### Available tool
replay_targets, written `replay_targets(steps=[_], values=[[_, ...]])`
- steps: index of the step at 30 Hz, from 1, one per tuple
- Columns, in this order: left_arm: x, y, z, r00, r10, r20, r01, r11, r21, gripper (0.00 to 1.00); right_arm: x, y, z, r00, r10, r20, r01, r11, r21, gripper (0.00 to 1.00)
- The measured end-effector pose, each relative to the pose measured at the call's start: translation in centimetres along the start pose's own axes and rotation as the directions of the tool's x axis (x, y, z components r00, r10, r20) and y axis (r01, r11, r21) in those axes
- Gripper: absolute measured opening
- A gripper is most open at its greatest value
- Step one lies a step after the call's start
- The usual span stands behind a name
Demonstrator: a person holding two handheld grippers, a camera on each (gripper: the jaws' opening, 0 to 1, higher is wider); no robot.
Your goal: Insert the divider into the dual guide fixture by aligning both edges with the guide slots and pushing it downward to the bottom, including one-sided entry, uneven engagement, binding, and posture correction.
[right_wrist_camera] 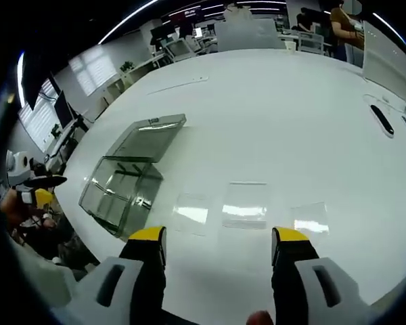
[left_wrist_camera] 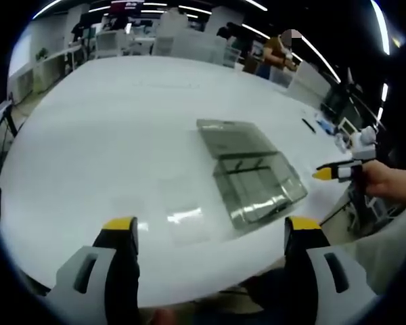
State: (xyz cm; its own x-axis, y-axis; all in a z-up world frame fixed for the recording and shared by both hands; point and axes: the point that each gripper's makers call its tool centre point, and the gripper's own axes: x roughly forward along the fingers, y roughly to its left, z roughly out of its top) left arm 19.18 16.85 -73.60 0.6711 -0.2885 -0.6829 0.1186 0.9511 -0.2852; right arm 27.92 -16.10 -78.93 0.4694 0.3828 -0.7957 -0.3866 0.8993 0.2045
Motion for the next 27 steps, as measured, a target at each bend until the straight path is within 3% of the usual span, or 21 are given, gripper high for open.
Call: replay_targets(steps=[27], values=[[-0.2, 0.8, -0.4, 1.000, 0.017, -0.018, -0.017, 1.000, -0.001, 0.86, 1.7, -1.7, -0.5, 0.995, -0.058, -0.076, 0.057, 0.998, -0.011, 0.48]])
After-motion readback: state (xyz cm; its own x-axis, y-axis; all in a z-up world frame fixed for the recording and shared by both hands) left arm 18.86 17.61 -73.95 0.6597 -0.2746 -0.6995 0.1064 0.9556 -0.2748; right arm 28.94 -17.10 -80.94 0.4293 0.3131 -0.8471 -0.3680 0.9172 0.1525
